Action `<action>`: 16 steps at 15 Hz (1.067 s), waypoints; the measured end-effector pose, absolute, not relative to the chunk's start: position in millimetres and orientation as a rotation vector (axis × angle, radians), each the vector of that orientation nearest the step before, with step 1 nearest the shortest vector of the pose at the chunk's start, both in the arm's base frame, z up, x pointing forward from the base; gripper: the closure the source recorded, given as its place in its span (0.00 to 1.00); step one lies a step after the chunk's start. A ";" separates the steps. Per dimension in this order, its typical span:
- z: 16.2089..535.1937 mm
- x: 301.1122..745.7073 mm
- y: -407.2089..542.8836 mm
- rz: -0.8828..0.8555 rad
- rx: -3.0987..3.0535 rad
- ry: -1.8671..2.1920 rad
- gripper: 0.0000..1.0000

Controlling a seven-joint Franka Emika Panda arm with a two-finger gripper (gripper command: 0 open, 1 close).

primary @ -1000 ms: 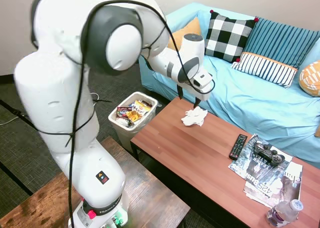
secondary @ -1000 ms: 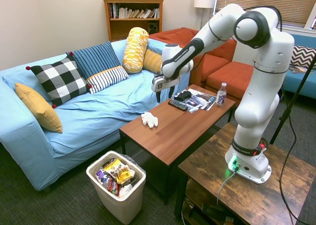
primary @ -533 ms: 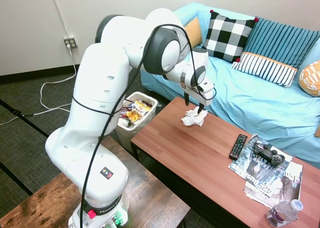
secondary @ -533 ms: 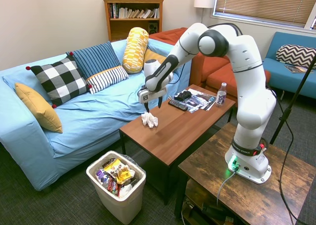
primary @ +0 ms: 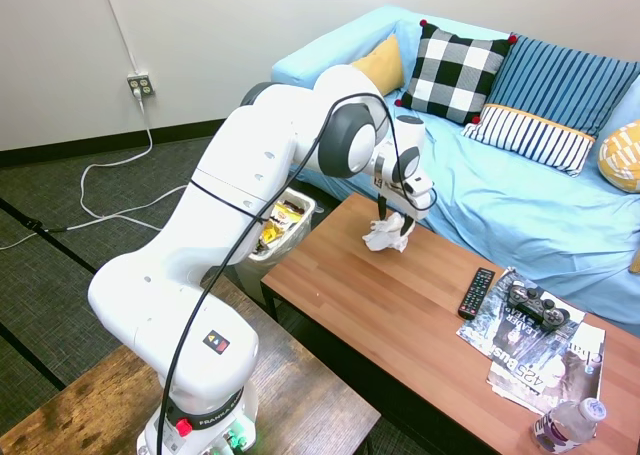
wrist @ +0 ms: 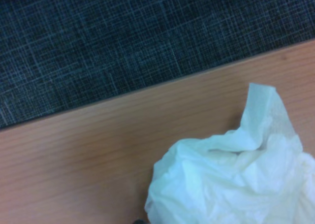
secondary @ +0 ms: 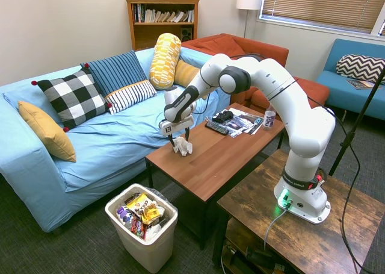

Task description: Throw the tissue in the trash bin

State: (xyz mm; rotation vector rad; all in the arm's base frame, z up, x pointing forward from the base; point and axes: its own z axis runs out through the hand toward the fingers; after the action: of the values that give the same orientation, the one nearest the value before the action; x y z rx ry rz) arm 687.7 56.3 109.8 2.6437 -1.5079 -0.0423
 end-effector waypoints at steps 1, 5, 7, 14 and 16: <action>106.1 688.9 54.3 -0.050 2.639 -1.516 1.00; 102.9 692.4 53.9 -0.064 2.639 -1.530 1.00; 103.3 693.7 54.0 -0.073 2.638 -1.533 1.00; 104.0 696.3 47.8 -0.102 2.658 -1.533 1.00; 104.2 696.4 47.0 -0.107 2.664 -1.533 1.00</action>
State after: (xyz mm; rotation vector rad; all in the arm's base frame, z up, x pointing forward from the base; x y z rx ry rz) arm 696.4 47.0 104.2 2.6644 -1.5330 -0.1070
